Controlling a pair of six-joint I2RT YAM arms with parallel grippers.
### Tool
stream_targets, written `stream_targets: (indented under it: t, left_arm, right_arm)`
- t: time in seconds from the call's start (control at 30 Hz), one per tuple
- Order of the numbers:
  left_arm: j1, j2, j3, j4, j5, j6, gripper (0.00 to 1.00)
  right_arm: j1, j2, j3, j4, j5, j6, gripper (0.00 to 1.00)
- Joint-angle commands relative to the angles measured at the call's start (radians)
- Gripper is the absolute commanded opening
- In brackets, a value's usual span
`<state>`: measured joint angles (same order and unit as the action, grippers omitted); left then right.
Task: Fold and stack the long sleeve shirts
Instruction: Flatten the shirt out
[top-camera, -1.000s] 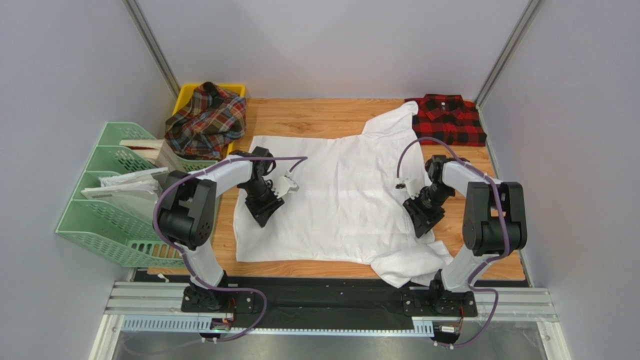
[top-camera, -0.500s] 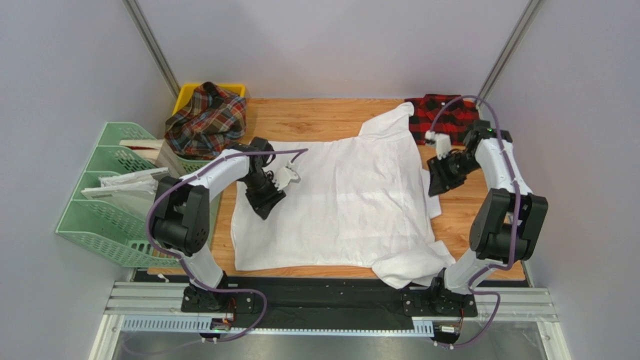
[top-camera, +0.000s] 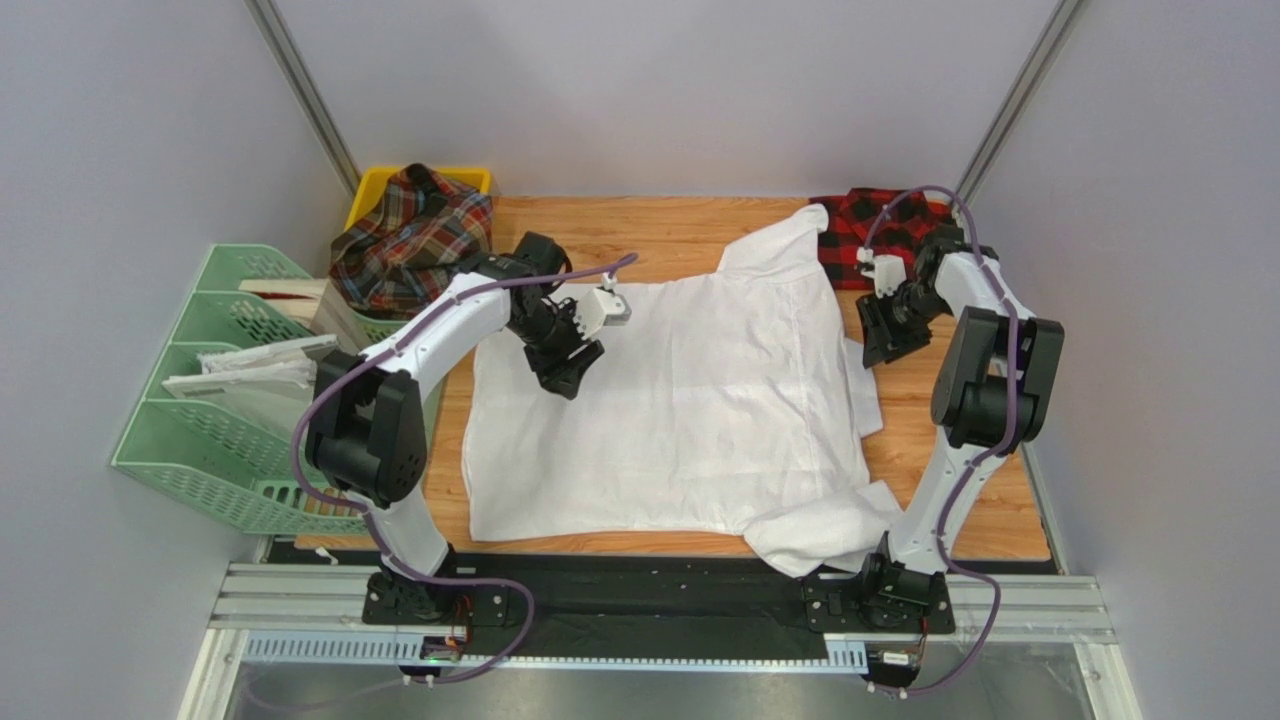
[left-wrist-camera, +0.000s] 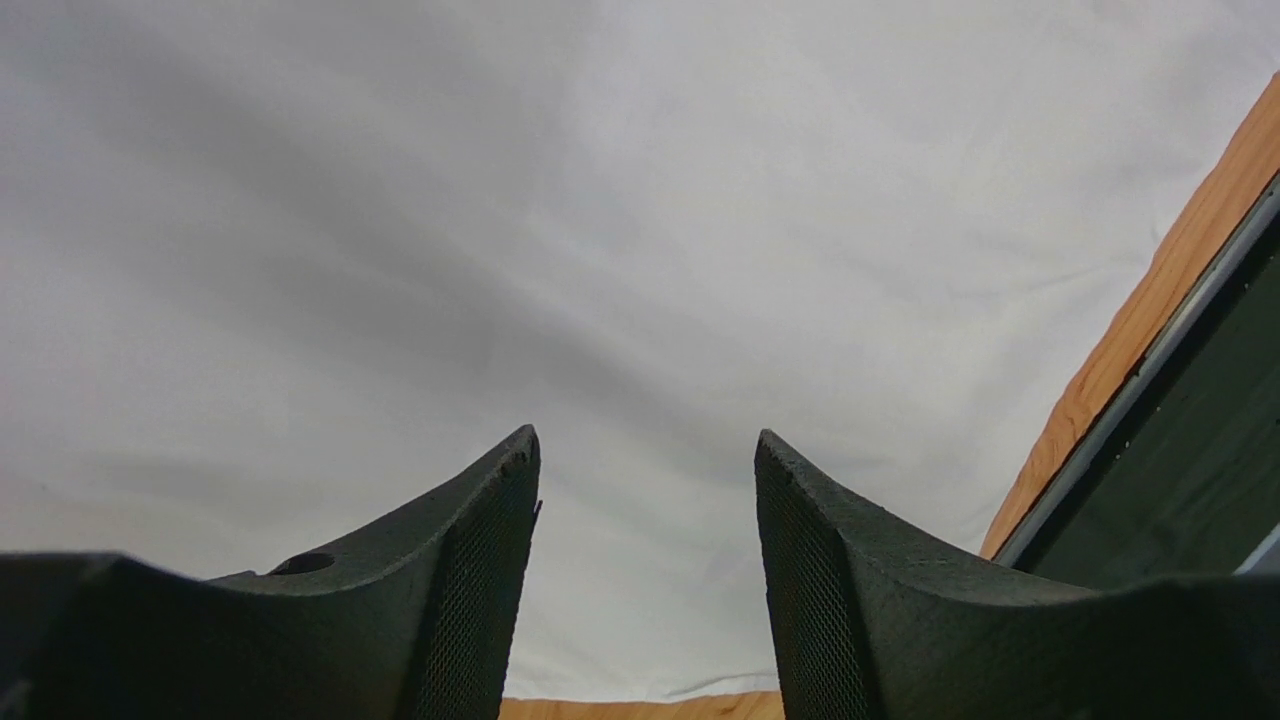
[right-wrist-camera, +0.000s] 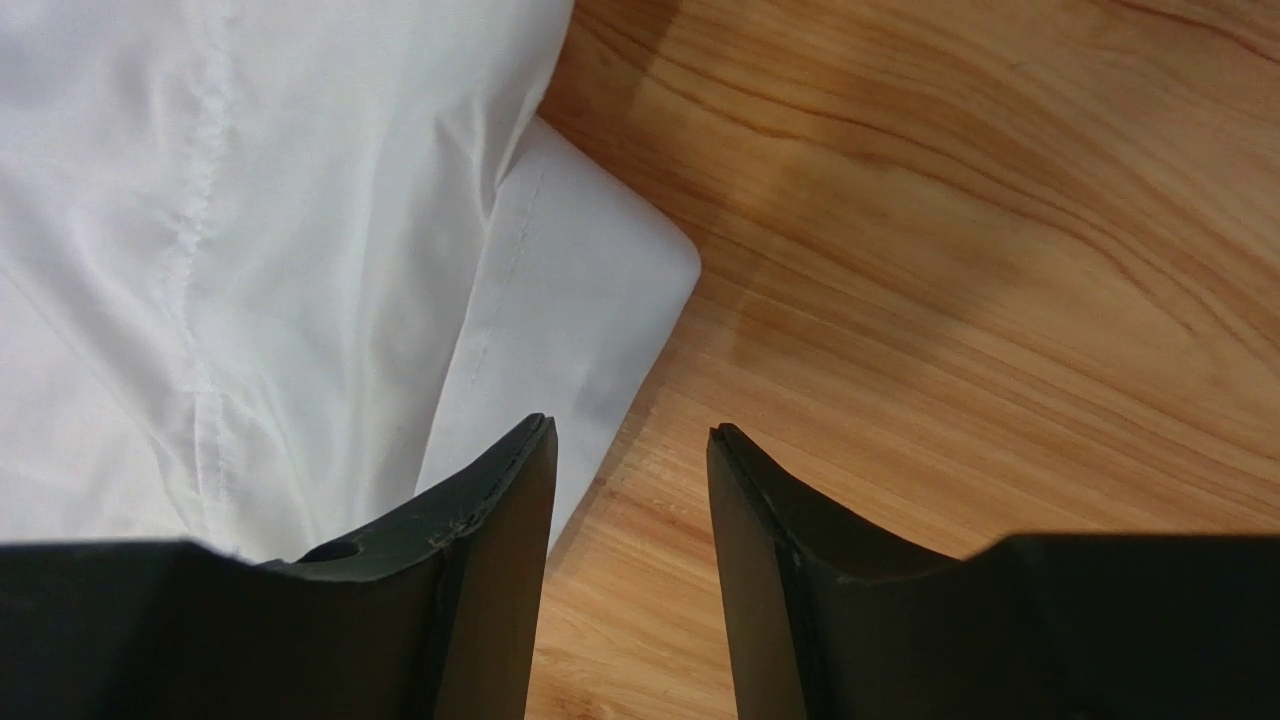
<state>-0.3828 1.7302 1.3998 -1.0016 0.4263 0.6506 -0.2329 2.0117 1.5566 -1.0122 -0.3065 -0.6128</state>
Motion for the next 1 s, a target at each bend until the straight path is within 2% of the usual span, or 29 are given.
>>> stream_targets:
  t: [0.0, 0.2, 0.4, 0.7, 0.87, 0.97]
  left_arm:
    - [-0.01, 0.048, 0.033, 0.044, 0.008, -0.016, 0.61]
    - [0.079, 0.181, 0.188, 0.044, -0.017, -0.065, 0.6]
    - [0.093, 0.288, 0.261, 0.006, -0.11, -0.055, 0.58]
    - [0.093, 0.266, 0.094, 0.012, -0.15, -0.016, 0.51]
    - [0.09, 0.221, -0.042, 0.017, -0.159, 0.018, 0.48]
    - [0.085, 0.187, -0.108, 0.009, -0.152, 0.049, 0.45]
  right_arm:
    - [0.001, 0.027, 0.068, 0.07, 0.001, 0.058, 0.47]
    - [0.03, 0.035, 0.189, 0.043, -0.111, 0.094, 0.5]
    - [0.107, 0.079, 0.177, 0.06, -0.039, 0.09, 0.52]
    - [0.118, 0.09, 0.027, 0.106, 0.07, 0.055, 0.47]
    - [0.118, 0.01, -0.159, 0.133, 0.095, 0.007, 0.46]
    - [0.118, -0.045, -0.211, 0.135, 0.084, -0.018, 0.47]
